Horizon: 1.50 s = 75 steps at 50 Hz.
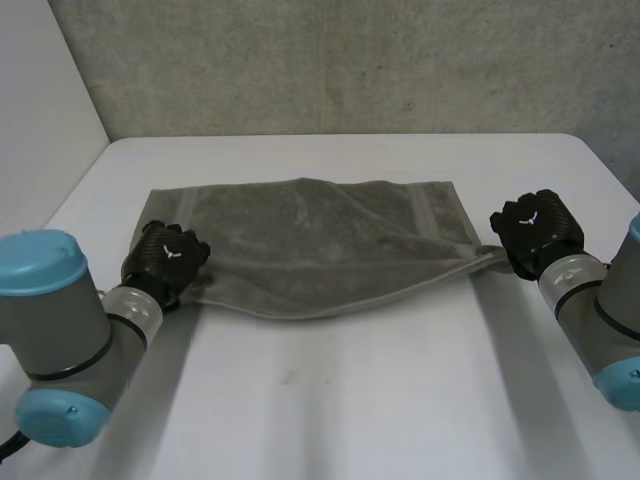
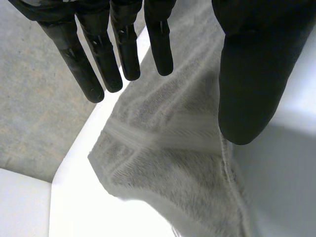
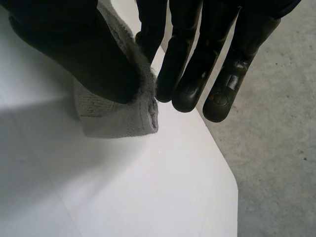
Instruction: Fold the towel.
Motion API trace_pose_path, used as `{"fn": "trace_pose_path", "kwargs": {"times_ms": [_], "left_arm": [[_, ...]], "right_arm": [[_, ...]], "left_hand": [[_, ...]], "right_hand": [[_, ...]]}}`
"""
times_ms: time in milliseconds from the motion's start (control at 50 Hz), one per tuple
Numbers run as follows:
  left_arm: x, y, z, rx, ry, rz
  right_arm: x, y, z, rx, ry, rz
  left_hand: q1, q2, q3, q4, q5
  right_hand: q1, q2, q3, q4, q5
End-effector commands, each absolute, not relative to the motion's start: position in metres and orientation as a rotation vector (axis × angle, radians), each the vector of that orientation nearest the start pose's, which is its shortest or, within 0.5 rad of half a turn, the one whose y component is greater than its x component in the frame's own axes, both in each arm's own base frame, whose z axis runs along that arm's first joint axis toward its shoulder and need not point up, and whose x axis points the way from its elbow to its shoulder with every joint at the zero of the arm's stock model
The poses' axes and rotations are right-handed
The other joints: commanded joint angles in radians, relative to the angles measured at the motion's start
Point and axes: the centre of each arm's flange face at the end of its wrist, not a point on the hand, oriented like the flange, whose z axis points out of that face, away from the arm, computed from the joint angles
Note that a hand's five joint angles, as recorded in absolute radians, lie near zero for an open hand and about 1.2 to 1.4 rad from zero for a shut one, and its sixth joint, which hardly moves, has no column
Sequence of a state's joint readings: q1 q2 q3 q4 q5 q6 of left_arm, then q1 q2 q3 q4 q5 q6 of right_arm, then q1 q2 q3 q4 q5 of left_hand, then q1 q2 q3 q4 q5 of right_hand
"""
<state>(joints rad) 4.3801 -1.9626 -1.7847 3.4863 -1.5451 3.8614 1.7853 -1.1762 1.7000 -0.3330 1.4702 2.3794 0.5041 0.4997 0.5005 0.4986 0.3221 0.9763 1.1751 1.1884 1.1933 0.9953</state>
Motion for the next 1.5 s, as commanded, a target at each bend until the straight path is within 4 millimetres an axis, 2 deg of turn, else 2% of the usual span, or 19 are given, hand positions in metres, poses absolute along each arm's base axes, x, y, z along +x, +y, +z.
{"fn": "trace_pose_path", "kwargs": {"times_ms": [20,120,280,520,680,880,1360,1500], "left_arm": [[-0.228,-0.269,0.155,1.155,2.118,-1.79],[-0.219,-0.269,0.153,1.03,2.329,-1.783],[-0.218,-0.268,0.149,0.982,2.464,-1.788],[-0.217,-0.264,0.141,0.981,2.497,-1.743],[-0.212,-0.254,0.135,0.984,2.512,-1.704],[-0.189,-0.264,0.127,0.882,2.534,-1.65],[-0.185,-0.277,0.112,0.86,2.524,-1.651],[-0.187,-0.284,0.114,0.86,2.507,-1.674]], "right_arm": [[0.208,-0.317,0.169,-1.283,2.308,-2.138],[0.205,-0.321,0.167,-1.222,2.326,-2.127],[0.205,-0.322,0.162,-1.204,2.34,-2.101],[0.205,-0.321,0.161,-1.204,2.353,-2.081],[0.202,-0.323,0.158,-1.201,2.371,-2.071],[0.202,-0.322,0.156,-1.206,2.374,-2.062],[0.203,-0.321,0.154,-1.212,2.373,-2.049],[0.203,-0.321,0.153,-1.214,2.374,-2.044]], "left_hand": [[0.065,0.069,0.068,0.07,0.072],[0.091,0.095,0.095,0.096,0.098],[0.097,0.101,0.101,0.102,0.104],[0.103,0.107,0.106,0.108,0.11],[0.097,0.101,0.101,0.102,0.104],[0.059,0.063,0.062,0.064,0.066],[0.091,0.095,0.095,0.097,0.098],[0.147,0.151,0.15,0.152,0.154]], "right_hand": [[0.42,0.221,0.208,0.203,0.226],[0.42,0.221,0.208,0.203,0.226],[0.42,0.221,0.208,0.203,0.226],[0.42,0.221,0.208,0.203,0.226],[0.42,0.221,0.208,0.203,0.226],[0.42,0.221,0.208,0.203,0.226],[0.42,0.221,0.208,0.203,0.226],[0.42,0.221,0.208,0.203,0.226]]}}
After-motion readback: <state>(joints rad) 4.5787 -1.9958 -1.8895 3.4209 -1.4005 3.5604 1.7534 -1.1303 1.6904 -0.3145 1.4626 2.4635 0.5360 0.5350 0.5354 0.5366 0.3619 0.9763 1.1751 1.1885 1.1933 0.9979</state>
